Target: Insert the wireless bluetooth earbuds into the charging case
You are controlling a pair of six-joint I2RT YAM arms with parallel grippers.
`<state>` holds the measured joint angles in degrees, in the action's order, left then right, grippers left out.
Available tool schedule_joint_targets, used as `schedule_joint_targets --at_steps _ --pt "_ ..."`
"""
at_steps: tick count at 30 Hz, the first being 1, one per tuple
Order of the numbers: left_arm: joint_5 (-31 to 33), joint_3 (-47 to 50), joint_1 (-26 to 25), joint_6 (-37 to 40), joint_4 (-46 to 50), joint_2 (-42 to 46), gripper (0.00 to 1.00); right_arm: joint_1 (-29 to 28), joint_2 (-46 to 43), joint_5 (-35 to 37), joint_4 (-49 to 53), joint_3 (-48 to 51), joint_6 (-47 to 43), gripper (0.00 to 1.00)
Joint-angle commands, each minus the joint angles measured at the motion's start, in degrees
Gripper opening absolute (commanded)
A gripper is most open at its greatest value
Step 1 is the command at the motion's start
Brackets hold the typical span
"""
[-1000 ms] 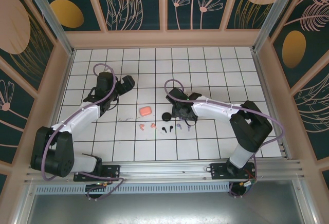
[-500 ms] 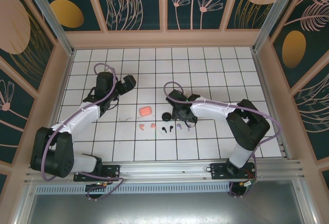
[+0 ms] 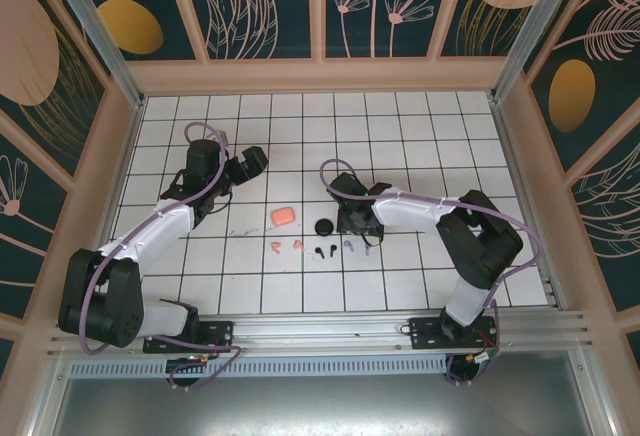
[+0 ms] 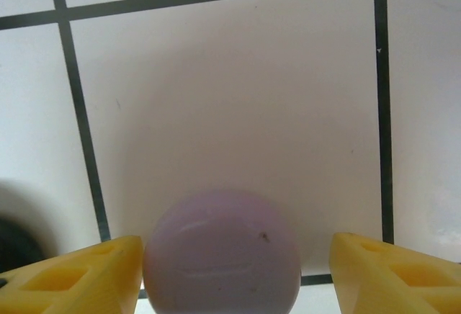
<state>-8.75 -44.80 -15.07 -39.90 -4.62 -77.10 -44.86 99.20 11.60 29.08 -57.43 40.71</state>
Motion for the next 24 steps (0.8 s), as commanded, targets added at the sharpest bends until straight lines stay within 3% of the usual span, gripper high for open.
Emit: schedule_joint_targets --at_steps 1,11,24 --pt "-1.18 0.17 -0.31 0.44 -2.58 0.17 0.99 0.47 1.53 -0.86 -0.4 0.17 -2.36 0.68" --pt "-0.83 0.2 -0.27 0.16 -2.76 0.33 0.99 0.39 2.54 -1.53 -1.03 0.24 -3.23 0.62" --pt "-2.75 0.36 -0.3 1.64 -4.9 -0.53 0.99 1.02 -0.32 -0.8 -1.54 -0.79 -3.02 0.44"
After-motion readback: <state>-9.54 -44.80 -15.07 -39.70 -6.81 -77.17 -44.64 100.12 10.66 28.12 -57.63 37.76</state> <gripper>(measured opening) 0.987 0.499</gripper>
